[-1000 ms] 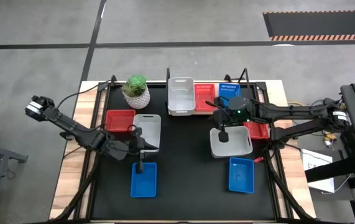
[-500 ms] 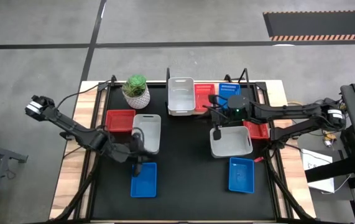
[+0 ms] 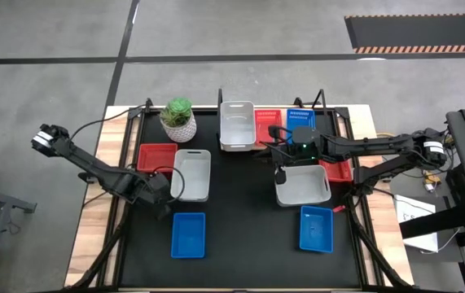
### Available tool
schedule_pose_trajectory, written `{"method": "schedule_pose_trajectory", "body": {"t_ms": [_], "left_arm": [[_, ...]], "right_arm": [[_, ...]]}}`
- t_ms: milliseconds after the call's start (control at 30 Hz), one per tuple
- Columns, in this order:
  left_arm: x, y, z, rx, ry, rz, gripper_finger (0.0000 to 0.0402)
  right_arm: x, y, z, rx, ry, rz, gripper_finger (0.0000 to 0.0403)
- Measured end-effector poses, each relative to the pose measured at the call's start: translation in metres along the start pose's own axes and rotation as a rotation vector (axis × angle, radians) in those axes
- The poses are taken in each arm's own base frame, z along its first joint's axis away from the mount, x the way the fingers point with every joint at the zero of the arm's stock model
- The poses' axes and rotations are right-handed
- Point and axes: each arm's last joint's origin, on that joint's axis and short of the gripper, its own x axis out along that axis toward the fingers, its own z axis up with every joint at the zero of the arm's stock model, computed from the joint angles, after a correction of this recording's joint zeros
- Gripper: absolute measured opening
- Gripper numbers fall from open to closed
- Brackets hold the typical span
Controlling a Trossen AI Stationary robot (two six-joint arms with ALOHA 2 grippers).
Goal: Stack baskets on shelf by color
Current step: Stack the left white bin on the white bin on the shelf
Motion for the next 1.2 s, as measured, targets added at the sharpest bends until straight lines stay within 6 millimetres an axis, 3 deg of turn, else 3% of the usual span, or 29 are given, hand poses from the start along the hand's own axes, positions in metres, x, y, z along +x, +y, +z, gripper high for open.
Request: {"method": "schedule_pose_trajectory", "body": {"t_ms": [400, 600, 767, 933, 1200], "left_arm": [[0.018, -0.004, 0.0, 0.07, -0.028, 0.09, 0.007], [0.022, -0.005, 0.001, 0.083, -0.041, 0.12, 0.007], [0.025, -0.008, 0.004, 0.174, -0.107, 0.157, 0.007], [0.027, -0.016, 0.008, 0.224, -0.175, 0.098, 0.007], [0.025, -0.019, 0.007, 0.28, -0.136, 0.041, 0.007]], "right_arm": [[0.0, 0.0, 0.001, 0.073, -0.012, 0.001, 0.0027], [0.003, 0.007, 0.008, 0.256, -0.055, 0.045, 0.0067], [0.027, 0.016, 0.023, 0.267, -0.102, 0.087, 0.0111], [0.064, 0.025, 0.042, 0.253, -0.082, 0.151, 0.0142], [0.102, 0.019, 0.06, 0.246, 0.182, 0.247, 0.0175]]}}
